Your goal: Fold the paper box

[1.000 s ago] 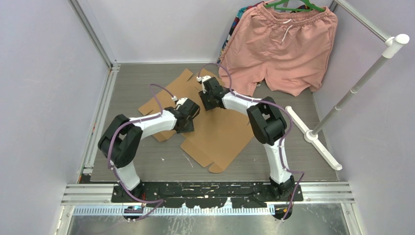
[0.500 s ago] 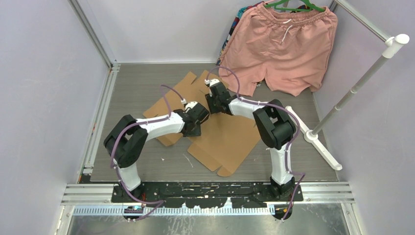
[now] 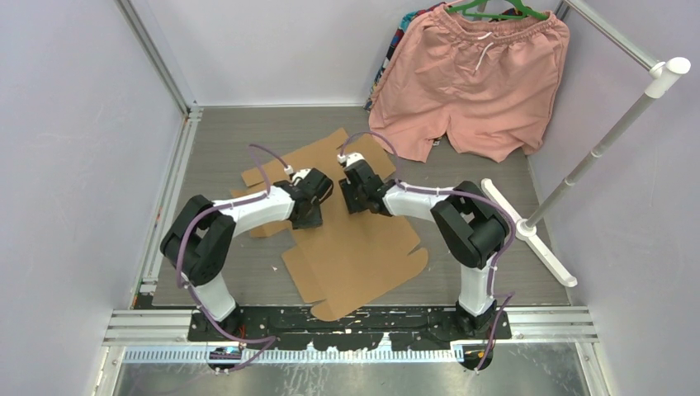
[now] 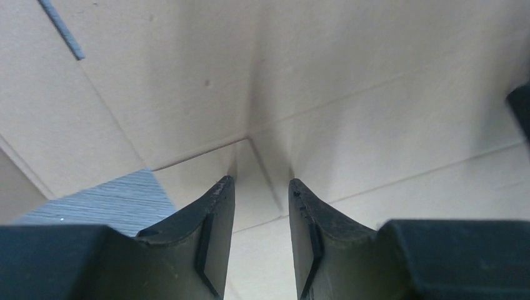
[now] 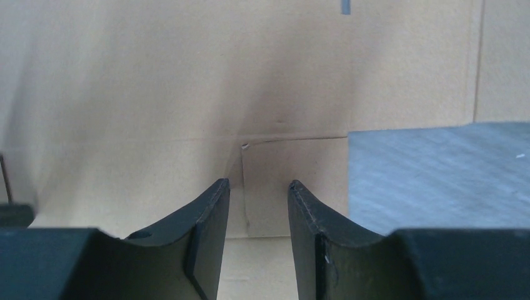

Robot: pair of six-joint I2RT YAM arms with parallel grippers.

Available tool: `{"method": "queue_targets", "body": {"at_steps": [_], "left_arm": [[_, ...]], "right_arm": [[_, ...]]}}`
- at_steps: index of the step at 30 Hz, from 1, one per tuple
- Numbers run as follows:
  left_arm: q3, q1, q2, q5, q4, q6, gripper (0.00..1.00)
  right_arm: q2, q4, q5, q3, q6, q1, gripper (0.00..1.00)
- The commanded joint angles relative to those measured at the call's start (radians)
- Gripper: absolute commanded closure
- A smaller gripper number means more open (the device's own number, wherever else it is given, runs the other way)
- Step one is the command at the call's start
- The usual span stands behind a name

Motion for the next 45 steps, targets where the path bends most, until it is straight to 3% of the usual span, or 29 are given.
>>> {"method": "queue_targets", "body": {"at_steps": [1,11,19,28,31,34,41,44,45], "left_arm": [[-0.037,0.027,-0.048,-0.005,0.042,0.016,0.62],[-0.083,0.050,-0.081,0.033,0.058,0.037,0.62],[-0.096,-0.013,-0.076,0.068,0.083,0.017,0.62],[0.028,-0.016,-0.207,0.071,0.000,0.075,0.62],[0.101,0.002,-0.243,0.075,-0.036,0.108,0.52],[0.145,0.062,-0.247,0.083,-0.024,0.156,0.37],[0.282,0.375,-0.123,0.206,-0.030,0.229,0.26],[0.365,0.462,-0.047,0.224,-0.032,0.246,0.27],[0.393,0.486,-0.020,0.235,-0.038,0.250,0.32]], "right_arm": [[0.052,-0.245,-0.118,-0.095,0.105,0.109,0.55],[-0.022,-0.197,-0.099,-0.251,0.205,0.192,0.56],[-0.159,-0.217,-0.107,-0.316,0.272,0.199,0.56],[-0.461,-0.431,-0.071,-0.112,0.232,0.145,0.39],[-0.475,-0.458,-0.123,-0.032,0.222,0.065,0.36],[-0.426,-0.464,-0.175,0.050,0.217,-0.046,0.36],[-0.226,-0.504,-0.186,0.275,0.206,-0.274,0.39],[-0.119,-0.533,-0.188,0.378,0.212,-0.334,0.42],[-0.090,-0.537,-0.187,0.409,0.211,-0.348,0.44]]}}
